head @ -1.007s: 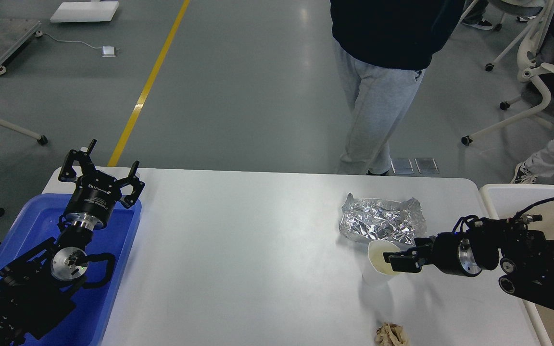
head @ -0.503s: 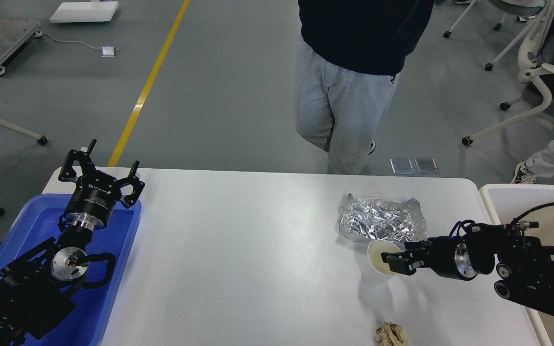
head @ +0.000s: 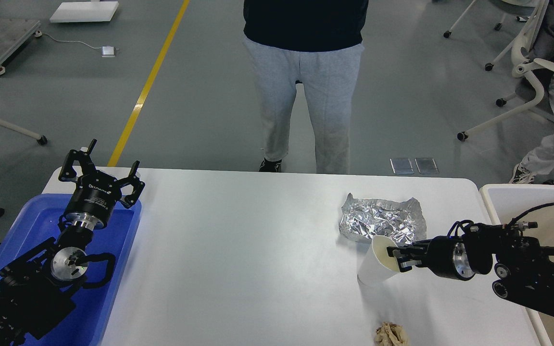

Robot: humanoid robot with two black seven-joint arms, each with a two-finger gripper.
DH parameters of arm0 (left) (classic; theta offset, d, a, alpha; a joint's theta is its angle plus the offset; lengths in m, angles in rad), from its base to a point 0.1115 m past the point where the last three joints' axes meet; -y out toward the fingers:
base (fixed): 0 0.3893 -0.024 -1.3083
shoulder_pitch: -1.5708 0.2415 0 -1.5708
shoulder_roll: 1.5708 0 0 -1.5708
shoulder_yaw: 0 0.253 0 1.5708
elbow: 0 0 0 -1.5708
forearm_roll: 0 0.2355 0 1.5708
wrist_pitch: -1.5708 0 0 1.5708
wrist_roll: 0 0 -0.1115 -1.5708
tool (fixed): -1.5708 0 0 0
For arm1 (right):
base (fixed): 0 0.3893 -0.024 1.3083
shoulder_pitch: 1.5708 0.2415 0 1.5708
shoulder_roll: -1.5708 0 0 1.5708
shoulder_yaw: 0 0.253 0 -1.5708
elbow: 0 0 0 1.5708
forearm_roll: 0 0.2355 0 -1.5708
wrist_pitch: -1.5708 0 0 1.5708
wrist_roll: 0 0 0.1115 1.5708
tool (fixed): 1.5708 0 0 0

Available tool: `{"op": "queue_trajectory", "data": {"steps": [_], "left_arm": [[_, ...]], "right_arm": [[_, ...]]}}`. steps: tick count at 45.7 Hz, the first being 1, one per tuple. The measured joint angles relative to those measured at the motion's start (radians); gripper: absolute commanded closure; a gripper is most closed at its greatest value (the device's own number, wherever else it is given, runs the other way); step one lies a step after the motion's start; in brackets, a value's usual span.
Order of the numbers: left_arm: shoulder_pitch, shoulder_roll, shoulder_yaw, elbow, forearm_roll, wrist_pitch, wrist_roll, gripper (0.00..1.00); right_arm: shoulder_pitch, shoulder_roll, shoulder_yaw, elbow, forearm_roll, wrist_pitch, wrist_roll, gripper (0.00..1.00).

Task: Tidy desktop
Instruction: 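Lift the cup with the right gripper and carry it toward the white bin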

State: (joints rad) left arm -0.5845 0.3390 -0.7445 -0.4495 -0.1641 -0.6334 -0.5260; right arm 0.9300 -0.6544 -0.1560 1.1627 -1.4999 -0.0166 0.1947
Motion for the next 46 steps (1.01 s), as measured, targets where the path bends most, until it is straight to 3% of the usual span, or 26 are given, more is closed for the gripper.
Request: {"op": "queue_trajectory", "data": {"steps": [13,28,46], "left_arm": [[0.000,0.000,0.000,0.000,0.000,0.000,0.001,0.00],[0.000,0.000,-0.001,0.000,0.000,0.000,0.001,0.00],[0.000,0.000,-0.001,0.000,0.000,0.000,0.001,0.00]], "right_arm": [[0.017,-0.029,0.015,0.017,0.010,0.005,0.019,1.00],[0.106,-0.172,0.029,0.176,0.035,0.038,0.027,1.00],[0.362,-0.391,0.040,0.323,0.109,0.226,0.035,1.00]]}}
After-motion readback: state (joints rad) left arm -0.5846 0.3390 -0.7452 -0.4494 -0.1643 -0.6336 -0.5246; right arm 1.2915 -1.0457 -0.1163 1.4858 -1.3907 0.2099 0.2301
